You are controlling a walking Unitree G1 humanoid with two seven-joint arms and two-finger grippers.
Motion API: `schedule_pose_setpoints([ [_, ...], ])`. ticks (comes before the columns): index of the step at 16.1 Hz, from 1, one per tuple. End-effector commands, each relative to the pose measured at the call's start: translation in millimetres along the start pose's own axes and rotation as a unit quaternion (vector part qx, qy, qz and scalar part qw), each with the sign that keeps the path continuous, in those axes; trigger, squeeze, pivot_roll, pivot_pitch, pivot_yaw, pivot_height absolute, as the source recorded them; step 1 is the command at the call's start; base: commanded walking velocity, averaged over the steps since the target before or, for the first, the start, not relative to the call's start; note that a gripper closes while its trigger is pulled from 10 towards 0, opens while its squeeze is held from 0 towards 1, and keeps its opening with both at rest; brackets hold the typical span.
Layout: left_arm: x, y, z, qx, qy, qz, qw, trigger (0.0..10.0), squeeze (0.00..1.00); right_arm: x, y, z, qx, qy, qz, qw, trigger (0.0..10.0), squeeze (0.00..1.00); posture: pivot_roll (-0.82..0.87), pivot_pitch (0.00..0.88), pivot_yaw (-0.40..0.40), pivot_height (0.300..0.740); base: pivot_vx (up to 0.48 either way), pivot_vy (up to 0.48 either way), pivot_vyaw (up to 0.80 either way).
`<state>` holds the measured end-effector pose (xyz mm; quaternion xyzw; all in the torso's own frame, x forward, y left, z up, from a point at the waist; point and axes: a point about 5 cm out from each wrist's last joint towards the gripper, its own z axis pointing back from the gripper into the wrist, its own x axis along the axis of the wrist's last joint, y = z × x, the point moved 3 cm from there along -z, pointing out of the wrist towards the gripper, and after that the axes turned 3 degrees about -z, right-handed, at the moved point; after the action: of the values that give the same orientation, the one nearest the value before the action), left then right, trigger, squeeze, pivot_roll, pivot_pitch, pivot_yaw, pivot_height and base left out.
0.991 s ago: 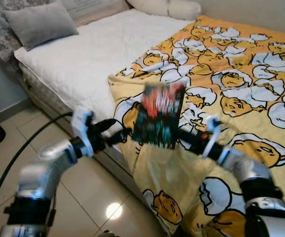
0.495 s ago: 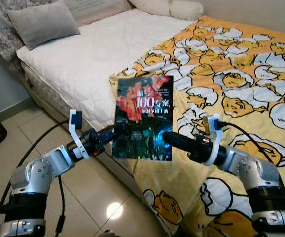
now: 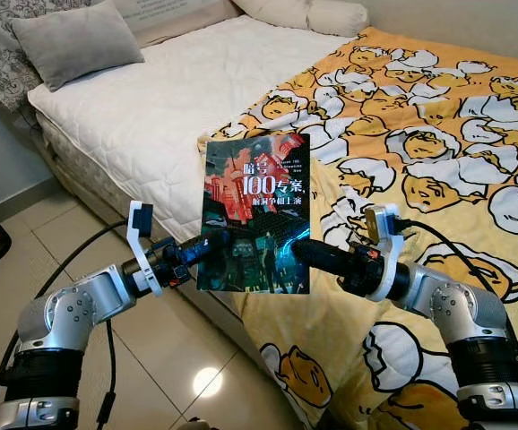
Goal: Clean up the room
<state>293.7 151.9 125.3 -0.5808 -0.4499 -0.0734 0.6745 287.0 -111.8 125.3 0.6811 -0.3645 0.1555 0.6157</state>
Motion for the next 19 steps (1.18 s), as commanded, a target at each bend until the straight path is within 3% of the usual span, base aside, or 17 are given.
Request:
schedule_pose_setpoints([
  [1,2.9,-4.6,1.8,-0.009,-0.006,-0.005,1.0,0.0,0.0,5.5,8.0,-3.9,0.023,-0.007,0.013,1.0,0.0,0.0,-0.01,0.0,0.052,0.74,0.0,0.0,0.0],
  [12,4.3,-17.3,-0.5,-0.042,-0.008,-0.001,0.999,0.0,0.0,4.6,11.6,-4.4,0.03,-0.001,0.015,0.999,0.0,0.0,-0.01,0.0,0.036,0.74,0.0,0.0,0.0],
  [13,4.4,-17.9,-0.1,-0.043,-0.008,-0.002,0.999,0.0,0.0,5.0,11.3,-5.1,0.028,0.0,0.021,0.999,4.0,0.0,-0.01,0.0,0.041,0.74,0.0,0.0,0.0],
  [14,4.2,-18.4,-0.1,-0.043,-0.007,-0.002,0.999,0.0,0.0,5.1,10.5,-5.4,0.024,0.001,0.024,0.999,10.0,0.0,-0.01,0.0,0.044,0.74,0.0,0.0,0.0],
  [15,5.3,-18.1,-1.4,-0.033,-0.01,-0.014,0.999,0.0,0.0,6.4,7.2,-4.9,0.009,-0.009,0.017,1.0,10.0,0.67,-0.01,0.0,0.044,0.74,0.0,0.0,0.0],
  [16,8.1,-17.1,-2.4,-0.02,-0.017,-0.025,0.999,0.0,0.0,7.5,4.5,-4.0,-0.004,-0.019,0.012,1.0,10.0,1.0,0.0,0.0,0.042,0.74,0.0,0.0,0.0],
  [18,15.1,-16.8,-1.8,0.005,-0.032,-0.055,0.998,0.0,0.0,9.9,-8.5,1.5,-0.063,-0.052,0.029,0.996,10.0,1.0,-0.01,0.0,0.049,0.74,0.0,0.0,0.0],
  [19,24.3,-13.6,0.7,0.051,-0.044,-0.102,0.992,0.0,0.0,16.5,-28.3,15.6,-0.158,-0.097,0.044,0.982,10.0,1.0,-0.03,0.0,0.059,0.74,0.0,0.0,0.0],
])
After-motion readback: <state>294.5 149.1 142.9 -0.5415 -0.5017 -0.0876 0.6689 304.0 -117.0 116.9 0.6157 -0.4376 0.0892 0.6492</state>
